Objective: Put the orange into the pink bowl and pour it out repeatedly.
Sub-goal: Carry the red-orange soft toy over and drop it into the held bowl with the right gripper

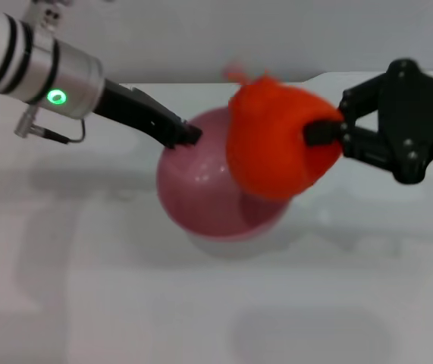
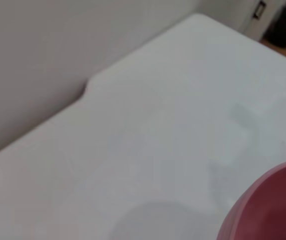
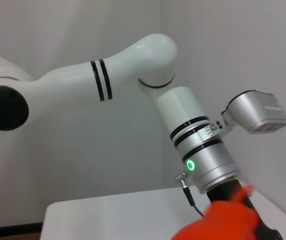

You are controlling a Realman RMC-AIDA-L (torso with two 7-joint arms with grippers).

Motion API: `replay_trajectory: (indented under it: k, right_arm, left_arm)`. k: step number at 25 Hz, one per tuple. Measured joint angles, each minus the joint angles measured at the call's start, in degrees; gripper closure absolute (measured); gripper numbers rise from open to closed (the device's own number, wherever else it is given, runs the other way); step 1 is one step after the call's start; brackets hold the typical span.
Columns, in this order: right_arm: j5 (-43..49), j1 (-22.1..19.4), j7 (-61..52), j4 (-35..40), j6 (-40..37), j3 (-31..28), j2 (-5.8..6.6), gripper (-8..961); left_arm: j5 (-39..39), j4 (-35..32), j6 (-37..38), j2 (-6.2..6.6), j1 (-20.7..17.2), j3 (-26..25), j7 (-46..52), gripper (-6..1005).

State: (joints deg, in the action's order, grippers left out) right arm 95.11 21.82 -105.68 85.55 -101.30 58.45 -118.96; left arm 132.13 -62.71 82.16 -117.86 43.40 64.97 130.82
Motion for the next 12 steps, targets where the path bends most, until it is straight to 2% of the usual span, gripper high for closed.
replay_trajectory:
  k: [6,12]
  right_arm:
    - [-0.04,0.49,4.89,-6.78,0.95,1.35,-0.01,832]
    - [-0.09,0.09,8.39,-10.34,2.94,3.06,-0.07,817]
  left_arm:
    - [-0.3,-0.06,-2.68,-0.3,0.1,5.96,1.54,956]
    - [-0.91,-0.14,-3.98,-0.35,0.68,7.77,1.58,956]
